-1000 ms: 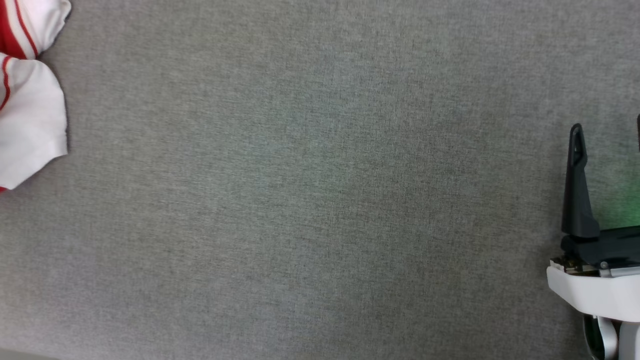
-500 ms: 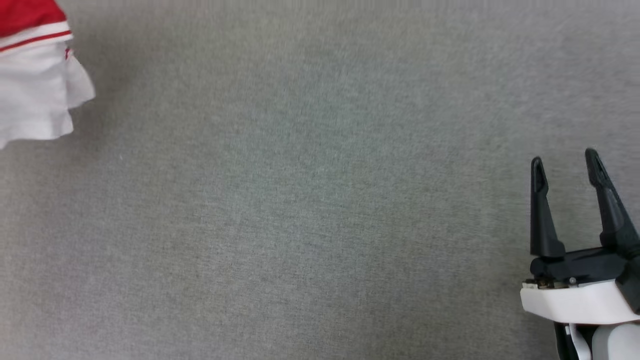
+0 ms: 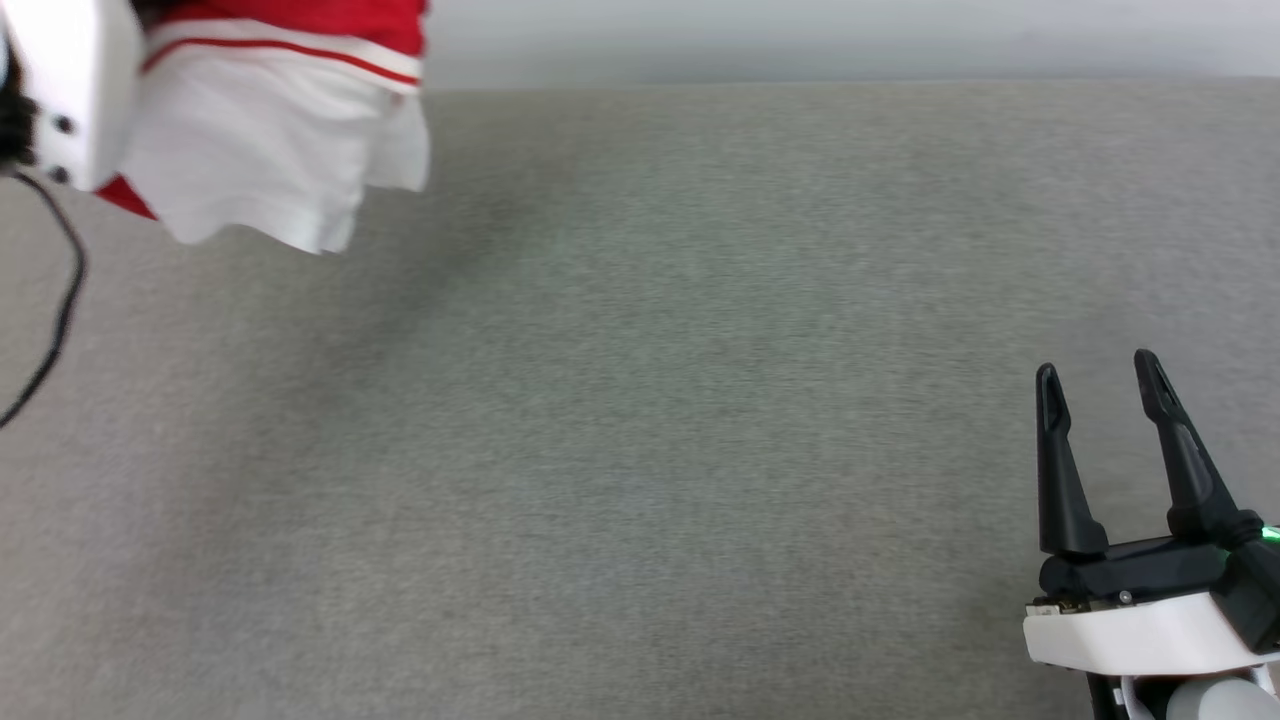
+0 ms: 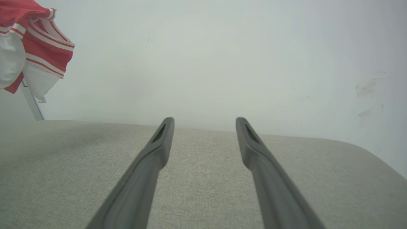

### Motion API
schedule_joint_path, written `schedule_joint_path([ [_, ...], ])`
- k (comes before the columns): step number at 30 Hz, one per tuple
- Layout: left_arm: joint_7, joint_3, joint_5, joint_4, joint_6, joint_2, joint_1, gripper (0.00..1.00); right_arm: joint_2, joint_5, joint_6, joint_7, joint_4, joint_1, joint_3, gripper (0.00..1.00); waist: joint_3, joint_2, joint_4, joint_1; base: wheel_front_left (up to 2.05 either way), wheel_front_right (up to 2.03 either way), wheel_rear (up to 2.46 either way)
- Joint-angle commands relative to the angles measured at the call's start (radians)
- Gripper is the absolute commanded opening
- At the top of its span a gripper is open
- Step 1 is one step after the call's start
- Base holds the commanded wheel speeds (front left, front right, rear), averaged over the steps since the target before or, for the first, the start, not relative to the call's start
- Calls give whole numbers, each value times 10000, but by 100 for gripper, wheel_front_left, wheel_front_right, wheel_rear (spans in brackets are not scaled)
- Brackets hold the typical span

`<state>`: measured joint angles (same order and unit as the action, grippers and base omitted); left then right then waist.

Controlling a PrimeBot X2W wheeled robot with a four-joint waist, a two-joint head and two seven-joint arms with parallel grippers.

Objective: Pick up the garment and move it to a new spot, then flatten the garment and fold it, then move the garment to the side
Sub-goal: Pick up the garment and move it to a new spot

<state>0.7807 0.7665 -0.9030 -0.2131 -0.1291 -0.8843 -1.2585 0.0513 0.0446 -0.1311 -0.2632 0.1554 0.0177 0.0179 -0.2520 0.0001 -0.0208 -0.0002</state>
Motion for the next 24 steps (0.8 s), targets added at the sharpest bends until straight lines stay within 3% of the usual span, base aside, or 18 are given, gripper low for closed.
schedule_joint_path([
  [1, -64, 242, -58, 59, 16, 189, -163, 0, -18, 83, 7, -24, -19, -58, -38, 100, 211, -1, 586, 2, 0, 0, 0],
  [14, -1061, 2834, -340, -162, 16, 2449, -167, 0, -20, 369, 7, -24, -79, 54, -102, 100, -206, -1, 2330, 2, 0, 0, 0],
  [24, -1760, 4802, -620, -404, 14, 3647, 963, 0, -20, 566, 7, -24, -121, 219, -102, 100, -746, -1, 2735, 2, 0, 0, 0],
])
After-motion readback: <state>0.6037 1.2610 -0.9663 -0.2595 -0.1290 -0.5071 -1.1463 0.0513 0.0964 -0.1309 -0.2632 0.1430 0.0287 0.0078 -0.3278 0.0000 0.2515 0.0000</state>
